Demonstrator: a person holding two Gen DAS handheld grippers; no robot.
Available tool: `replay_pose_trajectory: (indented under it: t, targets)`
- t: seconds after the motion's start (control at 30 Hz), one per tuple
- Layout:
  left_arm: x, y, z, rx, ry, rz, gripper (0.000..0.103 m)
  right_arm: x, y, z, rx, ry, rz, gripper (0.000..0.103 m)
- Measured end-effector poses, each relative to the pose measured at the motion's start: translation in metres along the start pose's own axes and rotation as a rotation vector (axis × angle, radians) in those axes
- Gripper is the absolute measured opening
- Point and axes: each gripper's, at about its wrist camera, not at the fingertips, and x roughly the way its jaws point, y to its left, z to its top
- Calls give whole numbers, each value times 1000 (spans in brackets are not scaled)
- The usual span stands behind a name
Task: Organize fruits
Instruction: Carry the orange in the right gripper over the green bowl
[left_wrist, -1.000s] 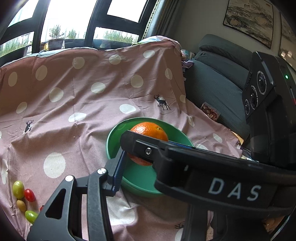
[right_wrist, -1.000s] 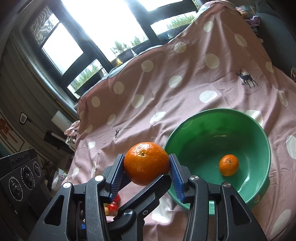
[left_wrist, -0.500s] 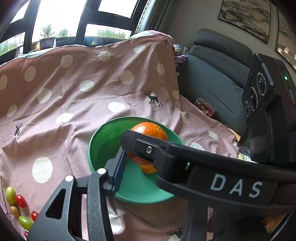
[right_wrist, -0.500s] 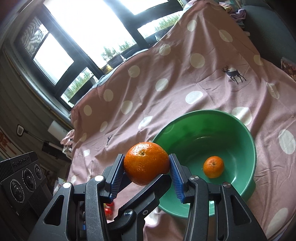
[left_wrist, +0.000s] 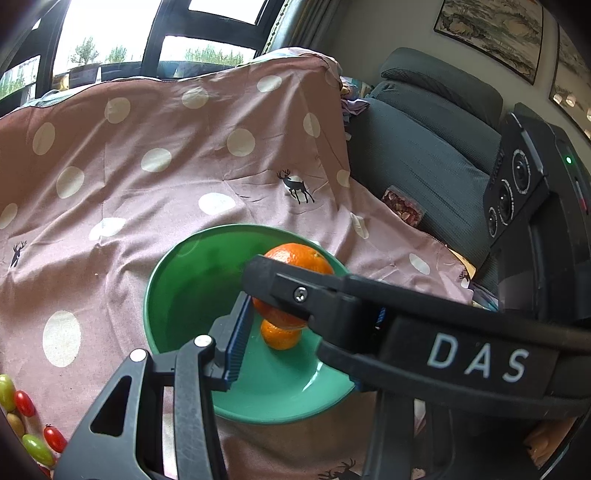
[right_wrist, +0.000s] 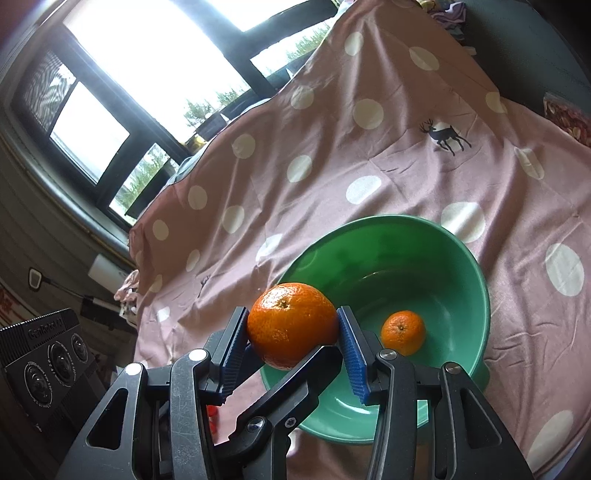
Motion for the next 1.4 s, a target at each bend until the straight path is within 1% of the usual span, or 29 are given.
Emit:
replay_pose_trajectory:
  t: [0.67,1.4]
  targets:
    - [25,-2,1,-18,50,-40,44,6,-23,6,68,17,-34,49]
    - [44,1,-3,-55,110,-52,44,21,-42,6,121,68,-52,49]
